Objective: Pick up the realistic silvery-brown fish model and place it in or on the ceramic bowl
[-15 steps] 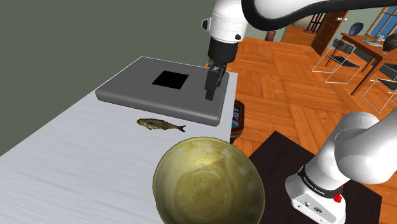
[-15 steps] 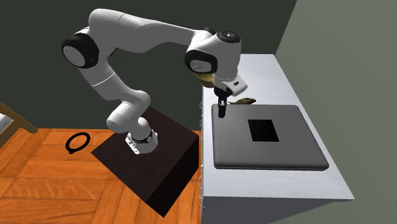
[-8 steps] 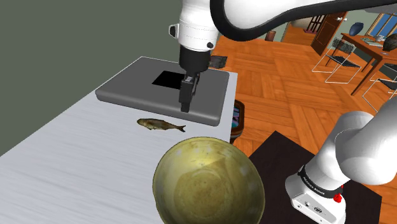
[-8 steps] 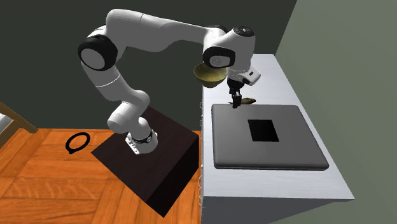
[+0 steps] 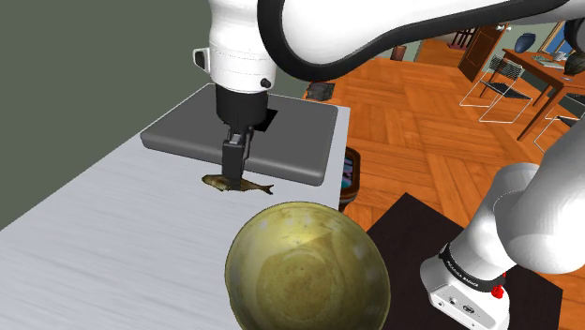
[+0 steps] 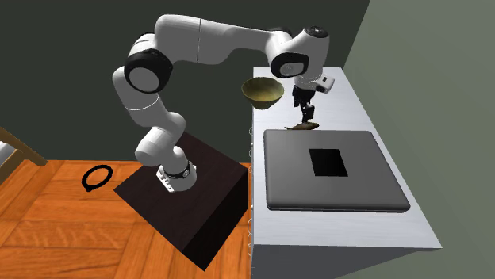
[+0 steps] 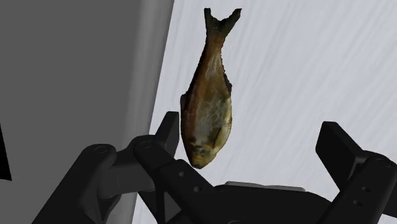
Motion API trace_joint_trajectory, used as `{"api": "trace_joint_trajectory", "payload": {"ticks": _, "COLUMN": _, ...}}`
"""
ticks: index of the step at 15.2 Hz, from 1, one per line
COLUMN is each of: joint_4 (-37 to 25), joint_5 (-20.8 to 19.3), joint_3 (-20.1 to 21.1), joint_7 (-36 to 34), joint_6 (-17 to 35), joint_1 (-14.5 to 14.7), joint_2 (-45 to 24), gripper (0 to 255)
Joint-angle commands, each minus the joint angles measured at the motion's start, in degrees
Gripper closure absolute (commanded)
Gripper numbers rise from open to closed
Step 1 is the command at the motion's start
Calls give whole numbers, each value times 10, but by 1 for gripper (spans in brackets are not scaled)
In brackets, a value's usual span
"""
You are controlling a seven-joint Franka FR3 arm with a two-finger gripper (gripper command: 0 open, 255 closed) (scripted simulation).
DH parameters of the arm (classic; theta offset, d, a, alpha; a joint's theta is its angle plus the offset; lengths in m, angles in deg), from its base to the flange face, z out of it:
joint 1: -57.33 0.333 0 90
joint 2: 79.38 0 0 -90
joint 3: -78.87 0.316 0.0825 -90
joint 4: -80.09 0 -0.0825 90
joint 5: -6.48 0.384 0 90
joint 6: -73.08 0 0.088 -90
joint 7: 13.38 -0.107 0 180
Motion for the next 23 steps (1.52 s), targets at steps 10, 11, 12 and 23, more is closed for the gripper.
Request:
{"api": "trace_joint_trajectory", "payload": {"ticks": 10, "joint_4": 38, "joint_5": -6, "joint_3": 6, "joint_7": -3, "joint_6": 55, "joint_1": 5, "joint_2": -17, "gripper": 0}}
{"api": "trace_joint_trajectory", "payload": {"ticks": 11, "joint_4": 38, "joint_5": -6, "joint_3": 6, "joint_7": -3, "joint_6": 55, "joint_1": 5, "joint_2": -17, "gripper": 0}}
{"api": "trace_joint_trajectory", "payload": {"ticks": 12, "joint_4": 38, "joint_5": -6, "joint_3": 6, "joint_7": -3, "joint_6": 55, "joint_1": 5, "joint_2": -17, "gripper": 0}}
{"api": "trace_joint_trajectory", "payload": {"ticks": 23, "joint_4": 38, "joint_5": -6, "joint_3": 6, "joint_7": -3, "joint_6": 55, "joint_1": 5, "joint_2": -17, "gripper": 255}}
